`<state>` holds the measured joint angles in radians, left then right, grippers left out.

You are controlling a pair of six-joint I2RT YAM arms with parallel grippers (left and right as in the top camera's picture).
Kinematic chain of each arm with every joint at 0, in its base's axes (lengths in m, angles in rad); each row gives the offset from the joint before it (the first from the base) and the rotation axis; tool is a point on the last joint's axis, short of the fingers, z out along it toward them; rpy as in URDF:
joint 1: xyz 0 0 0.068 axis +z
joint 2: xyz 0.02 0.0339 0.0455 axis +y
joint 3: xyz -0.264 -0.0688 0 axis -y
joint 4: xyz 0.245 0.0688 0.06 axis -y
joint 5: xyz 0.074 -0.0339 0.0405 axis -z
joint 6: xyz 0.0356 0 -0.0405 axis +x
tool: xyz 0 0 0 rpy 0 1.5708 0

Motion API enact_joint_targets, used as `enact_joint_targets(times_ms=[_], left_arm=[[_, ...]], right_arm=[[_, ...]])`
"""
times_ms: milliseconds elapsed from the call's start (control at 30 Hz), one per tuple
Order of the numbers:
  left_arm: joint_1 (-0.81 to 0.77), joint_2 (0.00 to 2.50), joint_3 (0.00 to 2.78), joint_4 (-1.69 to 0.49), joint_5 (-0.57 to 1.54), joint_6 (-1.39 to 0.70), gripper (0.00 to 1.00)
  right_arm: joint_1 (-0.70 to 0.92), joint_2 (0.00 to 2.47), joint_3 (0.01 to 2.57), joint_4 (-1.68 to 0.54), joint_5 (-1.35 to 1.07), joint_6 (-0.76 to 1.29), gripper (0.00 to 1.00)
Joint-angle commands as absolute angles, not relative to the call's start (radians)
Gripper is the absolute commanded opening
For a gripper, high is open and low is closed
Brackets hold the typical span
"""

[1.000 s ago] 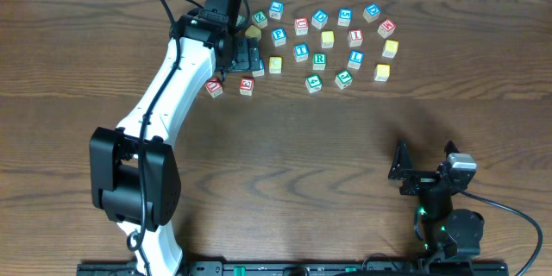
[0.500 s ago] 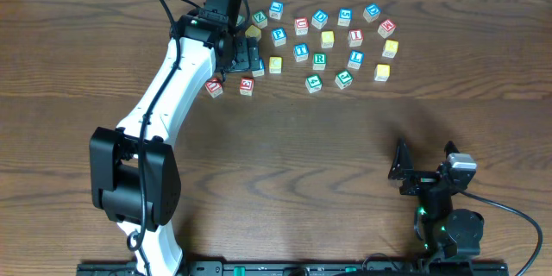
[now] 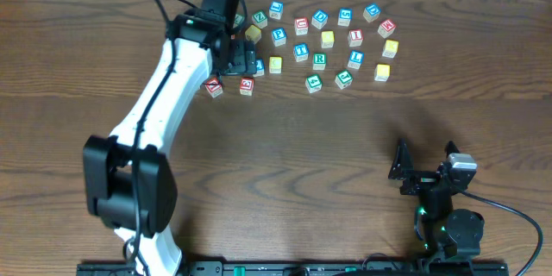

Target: Spell out CORL

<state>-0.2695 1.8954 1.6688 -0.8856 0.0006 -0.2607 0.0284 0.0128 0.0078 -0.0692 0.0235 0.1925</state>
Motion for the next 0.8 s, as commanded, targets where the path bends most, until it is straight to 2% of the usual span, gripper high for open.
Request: enact_joint_targets(times_ms=[0,100,300,567,767], left_arm=[[-0.250,1.786,1.701,-0.921,-0.012,-0.239,0.98],[-0.238,1.742,1.701,-0.963,-0.012,-0.236,0.98],[-0.182,1.732,1.701,-0.995,-0.011,-0.237,0.98],[-0.162,1.732,1.701,-1.006,-0.011,-0.237,0.98],[-0.162,1.732,1.701,-1.006,-0.011,-0.237,0.98]], right_arm=[[0.033,0.010,0.006,-0.043,0.028,0.187,0.99],[0.033,0.010,0.006,0.081,-0.097,0.186,0.99],[0.033,0.076,0.055,0.067,-0.132,0.186,0.99],[0.033,0.525,0.374,0.052,-0.231,0.185,0.99],[0.030,0.945,0.761,-0.146,-0.416,0.124,0.99]])
